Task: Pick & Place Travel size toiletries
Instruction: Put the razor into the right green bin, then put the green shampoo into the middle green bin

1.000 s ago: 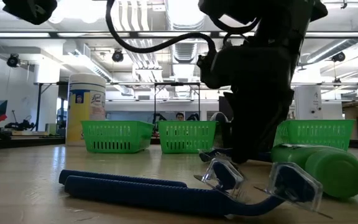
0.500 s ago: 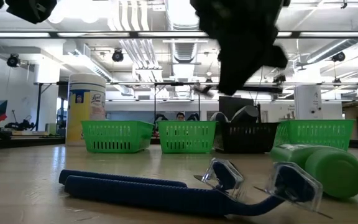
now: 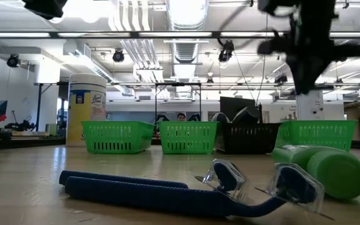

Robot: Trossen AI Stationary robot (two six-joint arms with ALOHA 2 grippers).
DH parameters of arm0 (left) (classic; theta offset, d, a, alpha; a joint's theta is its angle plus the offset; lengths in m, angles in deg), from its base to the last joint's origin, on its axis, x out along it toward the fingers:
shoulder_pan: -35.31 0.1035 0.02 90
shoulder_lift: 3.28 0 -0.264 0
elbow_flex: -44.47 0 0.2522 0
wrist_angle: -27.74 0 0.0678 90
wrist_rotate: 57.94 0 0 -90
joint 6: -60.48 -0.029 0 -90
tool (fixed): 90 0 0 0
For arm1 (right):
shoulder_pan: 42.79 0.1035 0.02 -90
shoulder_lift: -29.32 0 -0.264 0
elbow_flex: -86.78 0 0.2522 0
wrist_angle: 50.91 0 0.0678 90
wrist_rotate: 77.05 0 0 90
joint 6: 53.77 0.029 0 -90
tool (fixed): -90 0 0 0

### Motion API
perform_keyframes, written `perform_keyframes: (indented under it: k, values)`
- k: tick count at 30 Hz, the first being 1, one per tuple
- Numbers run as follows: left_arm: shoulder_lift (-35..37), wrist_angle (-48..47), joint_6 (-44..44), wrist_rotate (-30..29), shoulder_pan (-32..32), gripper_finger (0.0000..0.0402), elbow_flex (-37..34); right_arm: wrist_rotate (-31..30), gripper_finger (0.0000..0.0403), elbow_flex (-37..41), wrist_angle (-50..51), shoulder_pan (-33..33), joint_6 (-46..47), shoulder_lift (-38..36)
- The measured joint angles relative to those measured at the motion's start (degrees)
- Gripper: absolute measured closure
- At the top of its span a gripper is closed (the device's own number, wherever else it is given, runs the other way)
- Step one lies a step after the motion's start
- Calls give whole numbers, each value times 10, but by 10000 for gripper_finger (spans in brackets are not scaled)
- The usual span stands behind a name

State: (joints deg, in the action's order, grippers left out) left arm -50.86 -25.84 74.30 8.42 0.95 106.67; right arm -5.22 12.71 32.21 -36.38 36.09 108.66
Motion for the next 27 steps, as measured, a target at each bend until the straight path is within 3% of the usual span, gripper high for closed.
perform_keyframes:
  k: [7,16,21,27]
  values:
    - [-36,24,4,-8,36,180,0,35,348,160,-157,-83,-29,-101]
    - [-75,28,24,5,62,180,0,53,230,196,-163,-107,-81,-146]
    - [-80,31,23,9,66,180,0,46,171,151,-182,-49,-165,-155]
    - [-79,28,12,23,67,180,0,105,144,98,-181,115,-273,-104]
